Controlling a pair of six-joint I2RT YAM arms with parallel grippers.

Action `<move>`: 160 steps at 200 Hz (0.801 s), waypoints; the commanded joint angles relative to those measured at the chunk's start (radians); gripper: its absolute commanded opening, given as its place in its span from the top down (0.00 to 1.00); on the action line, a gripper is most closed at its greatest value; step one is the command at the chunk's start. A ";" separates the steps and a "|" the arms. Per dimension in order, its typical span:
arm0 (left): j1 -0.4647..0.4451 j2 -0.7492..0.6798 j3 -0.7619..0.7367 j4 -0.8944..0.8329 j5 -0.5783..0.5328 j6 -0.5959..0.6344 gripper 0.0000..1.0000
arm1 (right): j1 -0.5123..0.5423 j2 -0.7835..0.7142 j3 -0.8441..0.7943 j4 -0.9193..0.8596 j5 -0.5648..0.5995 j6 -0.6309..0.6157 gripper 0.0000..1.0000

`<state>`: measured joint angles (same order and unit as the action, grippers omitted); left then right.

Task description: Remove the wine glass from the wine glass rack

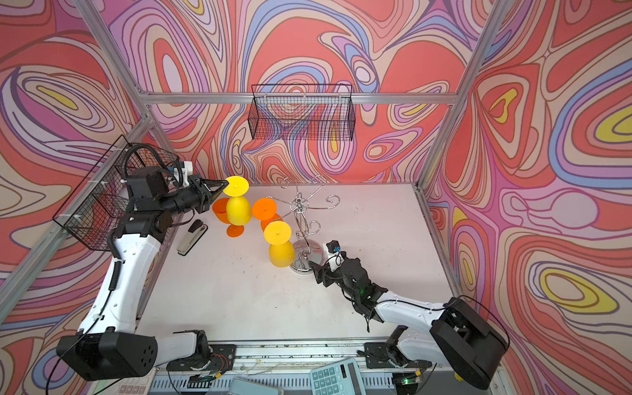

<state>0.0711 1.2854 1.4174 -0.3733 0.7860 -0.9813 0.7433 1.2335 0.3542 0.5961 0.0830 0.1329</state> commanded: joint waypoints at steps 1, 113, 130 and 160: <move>0.002 0.002 -0.015 0.040 0.017 -0.005 1.00 | 0.007 0.051 0.040 0.084 0.013 -0.054 0.15; 0.002 0.005 -0.005 0.038 0.028 0.008 1.00 | 0.005 0.314 0.187 0.180 0.037 -0.140 0.35; 0.002 0.005 -0.006 0.038 0.029 0.010 1.00 | 0.002 0.328 0.193 0.181 0.044 -0.141 0.46; 0.002 0.006 -0.006 0.038 0.030 0.009 1.00 | -0.004 0.352 0.203 0.186 0.045 -0.142 0.53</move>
<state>0.0711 1.2865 1.4006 -0.3626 0.7971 -0.9798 0.7456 1.5589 0.5323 0.7712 0.1146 -0.0006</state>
